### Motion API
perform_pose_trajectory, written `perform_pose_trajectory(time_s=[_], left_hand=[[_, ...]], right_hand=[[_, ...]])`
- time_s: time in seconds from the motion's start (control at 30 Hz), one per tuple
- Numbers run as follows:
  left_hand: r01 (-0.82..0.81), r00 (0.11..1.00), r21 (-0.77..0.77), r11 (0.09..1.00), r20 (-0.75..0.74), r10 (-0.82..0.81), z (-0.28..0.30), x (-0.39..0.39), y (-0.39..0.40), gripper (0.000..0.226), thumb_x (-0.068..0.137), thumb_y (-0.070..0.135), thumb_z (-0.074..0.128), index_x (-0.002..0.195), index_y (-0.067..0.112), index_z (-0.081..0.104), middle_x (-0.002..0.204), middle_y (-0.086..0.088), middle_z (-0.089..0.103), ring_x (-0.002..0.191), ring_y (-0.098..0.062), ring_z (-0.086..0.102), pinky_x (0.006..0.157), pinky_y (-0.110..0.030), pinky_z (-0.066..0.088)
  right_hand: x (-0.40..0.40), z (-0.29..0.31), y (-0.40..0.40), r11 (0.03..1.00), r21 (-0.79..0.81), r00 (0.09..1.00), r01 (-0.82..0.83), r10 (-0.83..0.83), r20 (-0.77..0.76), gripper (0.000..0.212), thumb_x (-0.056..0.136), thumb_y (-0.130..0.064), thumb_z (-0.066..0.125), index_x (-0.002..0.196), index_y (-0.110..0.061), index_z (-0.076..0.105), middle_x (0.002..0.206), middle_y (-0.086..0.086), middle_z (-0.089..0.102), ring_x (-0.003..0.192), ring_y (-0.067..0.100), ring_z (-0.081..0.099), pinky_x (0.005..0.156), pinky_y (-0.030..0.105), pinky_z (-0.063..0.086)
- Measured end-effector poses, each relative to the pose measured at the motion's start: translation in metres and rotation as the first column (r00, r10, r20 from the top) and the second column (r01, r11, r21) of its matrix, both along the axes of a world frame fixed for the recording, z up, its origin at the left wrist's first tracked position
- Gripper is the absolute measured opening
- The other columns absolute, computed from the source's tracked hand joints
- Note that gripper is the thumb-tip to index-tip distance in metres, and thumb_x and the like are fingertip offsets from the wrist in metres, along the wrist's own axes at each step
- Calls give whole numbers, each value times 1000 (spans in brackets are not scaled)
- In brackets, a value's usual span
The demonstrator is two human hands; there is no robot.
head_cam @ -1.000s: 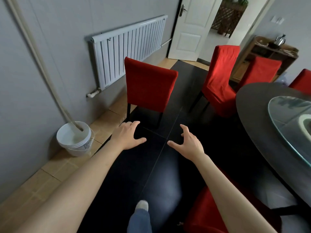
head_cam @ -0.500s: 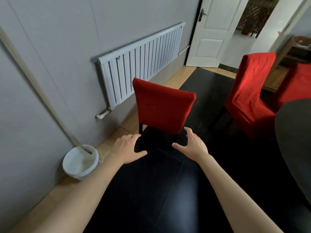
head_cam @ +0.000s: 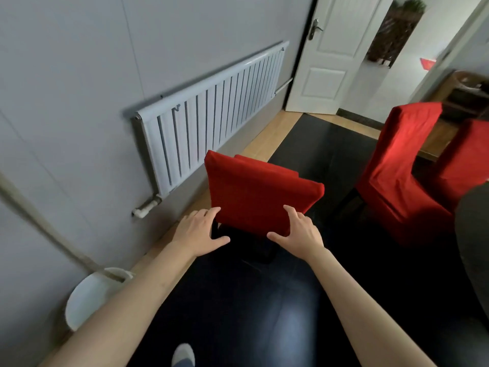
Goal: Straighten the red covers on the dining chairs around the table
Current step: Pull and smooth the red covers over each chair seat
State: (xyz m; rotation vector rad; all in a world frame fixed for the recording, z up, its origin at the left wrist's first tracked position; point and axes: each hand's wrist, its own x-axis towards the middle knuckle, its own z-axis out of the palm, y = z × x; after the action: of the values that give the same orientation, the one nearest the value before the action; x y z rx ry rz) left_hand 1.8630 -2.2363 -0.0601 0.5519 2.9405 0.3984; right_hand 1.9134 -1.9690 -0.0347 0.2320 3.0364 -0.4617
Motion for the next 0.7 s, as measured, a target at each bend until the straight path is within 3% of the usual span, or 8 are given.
perform_pose_trajectory(time_s=[0.17, 0.57, 0.7], left_hand=[[67, 997, 19, 998, -44, -66, 11, -81, 5, 91, 78, 73, 53, 149, 26, 25, 147, -4, 42, 132, -26, 41, 106, -45, 38], [202, 974, -41, 979, -93, -205, -3, -195, 89, 88, 78, 71, 54, 148, 24, 28, 151, -5, 34, 138, -25, 32, 110, -44, 29], [268, 960, -144, 953, -49, -277, -17, -225, 118, 92, 77, 73, 53, 149, 24, 25, 152, -5, 32, 139, -25, 30, 109, -44, 28]], right_hand=[[-58, 4, -1, 997, 61, 997, 54, -51, -55, 88, 81, -63, 61, 150, -23, 23, 146, 5, 41, 130, 28, 42, 100, 44, 44], [-149, -24, 54, 980, 164, 990, 116, -126, 56, 98, 76, -70, 60, 152, -26, 17, 157, 10, 23, 144, 32, 20, 113, 50, 26], [-188, -38, 78, 985, 130, 984, 109, -126, 130, 103, 75, -72, 60, 153, -28, 9, 159, 10, 18, 146, 33, 14, 114, 53, 22]])
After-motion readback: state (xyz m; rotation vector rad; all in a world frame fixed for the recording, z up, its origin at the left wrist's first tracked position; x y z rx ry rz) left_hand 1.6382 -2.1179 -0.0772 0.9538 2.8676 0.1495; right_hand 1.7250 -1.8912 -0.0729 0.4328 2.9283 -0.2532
